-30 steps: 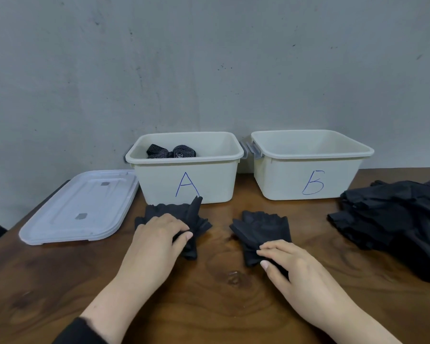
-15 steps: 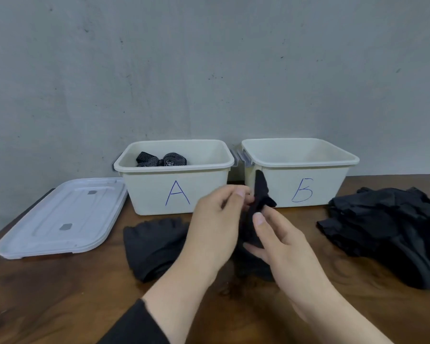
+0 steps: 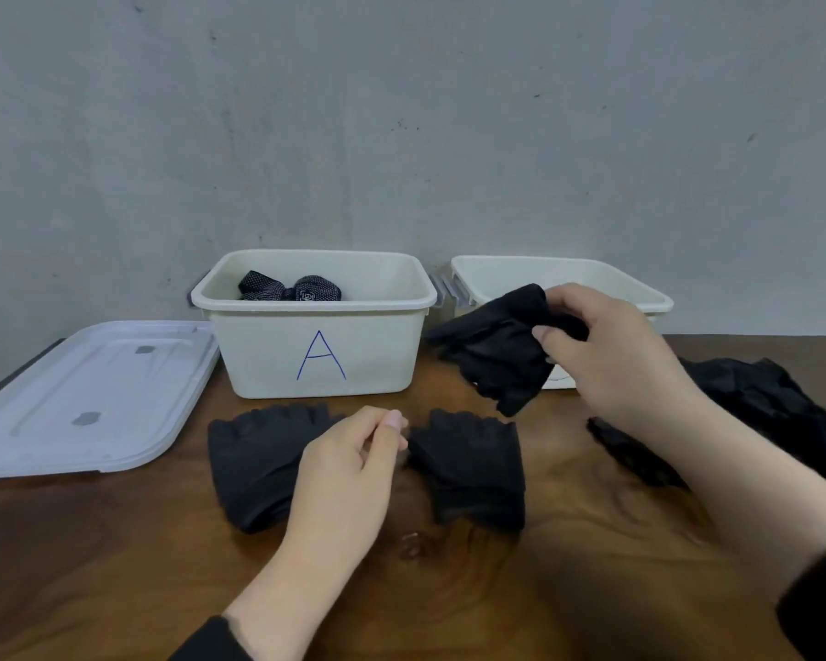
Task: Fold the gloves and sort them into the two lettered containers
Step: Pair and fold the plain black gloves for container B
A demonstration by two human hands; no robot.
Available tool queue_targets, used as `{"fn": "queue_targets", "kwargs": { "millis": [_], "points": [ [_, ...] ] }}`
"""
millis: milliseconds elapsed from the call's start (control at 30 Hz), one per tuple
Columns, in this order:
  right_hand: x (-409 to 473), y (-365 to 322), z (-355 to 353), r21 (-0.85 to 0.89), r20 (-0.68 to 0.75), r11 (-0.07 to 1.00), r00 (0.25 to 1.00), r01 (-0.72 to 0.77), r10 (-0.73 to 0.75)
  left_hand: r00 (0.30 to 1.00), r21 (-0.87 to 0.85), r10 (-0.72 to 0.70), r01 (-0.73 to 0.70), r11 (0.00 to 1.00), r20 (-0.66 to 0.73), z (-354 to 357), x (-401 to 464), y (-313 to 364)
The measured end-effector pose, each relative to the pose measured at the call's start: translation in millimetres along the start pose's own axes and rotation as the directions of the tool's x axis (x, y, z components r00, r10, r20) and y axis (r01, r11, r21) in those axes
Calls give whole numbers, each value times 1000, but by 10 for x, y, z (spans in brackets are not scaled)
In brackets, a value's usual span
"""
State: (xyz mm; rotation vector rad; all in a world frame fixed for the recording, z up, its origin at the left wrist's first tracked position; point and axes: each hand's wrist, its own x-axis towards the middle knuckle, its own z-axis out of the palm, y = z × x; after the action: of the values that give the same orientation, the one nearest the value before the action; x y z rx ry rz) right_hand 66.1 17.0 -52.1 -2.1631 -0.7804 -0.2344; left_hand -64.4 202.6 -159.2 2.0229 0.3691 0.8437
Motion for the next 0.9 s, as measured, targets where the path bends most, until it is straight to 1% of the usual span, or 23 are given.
{"fn": "queue_targets", "kwargs": {
  "millis": [100,133,167,200,267,300,333,400,500,567,633,700,733,800,900],
  "points": [
    [-201,23,171,-103,-73,992,994,77,-85,998,58,53,-55,997,32,5,-11,-1],
    [-320,102,289,-154,-49,982,991,113,-122,997,75,69,-71,995,33,4,-13,-17],
    [-452,215,430,-203,18,966,987,160,-160,996,90,83,-85,992,31,4,-11,-32],
    [-590,325,570,-257,132,947,977,195,-165,995,110,99,-102,989,32,7,-5,-51],
    [-835,496,771,-315,352,927,932,205,-87,988,173,132,-144,974,78,30,4,-86],
    [-920,547,813,-310,403,933,914,182,-44,982,210,142,-166,964,124,47,5,-97],
    [-968,576,824,-293,407,944,913,152,-21,975,241,144,-184,953,172,67,3,-110],
    [-983,586,815,-254,371,961,929,114,-13,953,279,147,-222,934,265,107,-7,-139],
    [-980,589,813,-235,380,964,924,128,-31,908,333,131,-276,901,399,180,-36,-138],
    [-990,602,822,-157,312,985,950,69,-17,895,388,98,-285,876,436,194,-46,-128],
    [-978,624,808,-65,173,997,984,-32,42,896,411,70,-269,871,439,199,-49,-127],
    [-920,691,788,-43,64,989,987,-144,147,909,406,24,-209,890,416,215,-50,-123],
    [-885,716,775,-69,56,978,978,-197,201,921,407,-2,-170,898,390,226,-55,-120],
    [-802,745,755,-117,99,958,956,-263,275,949,434,-25,-120,893,315,258,-53,-106],
    [-711,707,763,-53,163,950,936,-309,313,967,471,-56,-70,880,249,341,-75,-52]
  ]
}}
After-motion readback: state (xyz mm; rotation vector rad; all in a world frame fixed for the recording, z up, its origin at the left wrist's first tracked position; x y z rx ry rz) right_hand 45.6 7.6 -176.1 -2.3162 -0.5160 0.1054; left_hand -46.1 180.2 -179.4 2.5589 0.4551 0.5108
